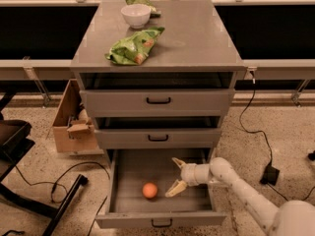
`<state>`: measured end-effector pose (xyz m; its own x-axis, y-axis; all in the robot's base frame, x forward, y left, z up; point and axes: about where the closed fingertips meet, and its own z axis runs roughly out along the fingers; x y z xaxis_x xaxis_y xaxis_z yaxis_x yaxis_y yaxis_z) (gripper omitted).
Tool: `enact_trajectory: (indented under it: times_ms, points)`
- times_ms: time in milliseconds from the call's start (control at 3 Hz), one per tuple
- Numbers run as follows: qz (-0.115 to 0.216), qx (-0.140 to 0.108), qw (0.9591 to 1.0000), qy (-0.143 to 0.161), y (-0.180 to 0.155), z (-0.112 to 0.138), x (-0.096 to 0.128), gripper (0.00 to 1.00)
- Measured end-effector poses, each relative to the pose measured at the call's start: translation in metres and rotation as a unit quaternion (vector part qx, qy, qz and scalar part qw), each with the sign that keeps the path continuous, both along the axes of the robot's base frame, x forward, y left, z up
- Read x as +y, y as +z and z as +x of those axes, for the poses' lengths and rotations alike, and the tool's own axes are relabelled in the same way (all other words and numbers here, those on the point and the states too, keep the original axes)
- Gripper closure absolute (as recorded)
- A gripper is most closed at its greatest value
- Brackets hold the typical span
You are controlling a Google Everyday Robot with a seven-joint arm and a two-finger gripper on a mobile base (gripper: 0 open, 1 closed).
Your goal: Pick orange from bottom drawer and place on counter
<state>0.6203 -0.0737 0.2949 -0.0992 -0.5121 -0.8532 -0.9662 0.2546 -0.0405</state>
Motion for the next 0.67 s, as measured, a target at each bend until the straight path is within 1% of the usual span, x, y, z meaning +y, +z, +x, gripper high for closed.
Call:
enact_trajectory:
  times_ms: [333,667]
  points:
    - [0.035,-0.001,0.9992,0.019,-0.042,0.013,0.043,0.00]
    - [0.052,0.003,0.9980,0.034,-0.077,0.018,0.074,0.00]
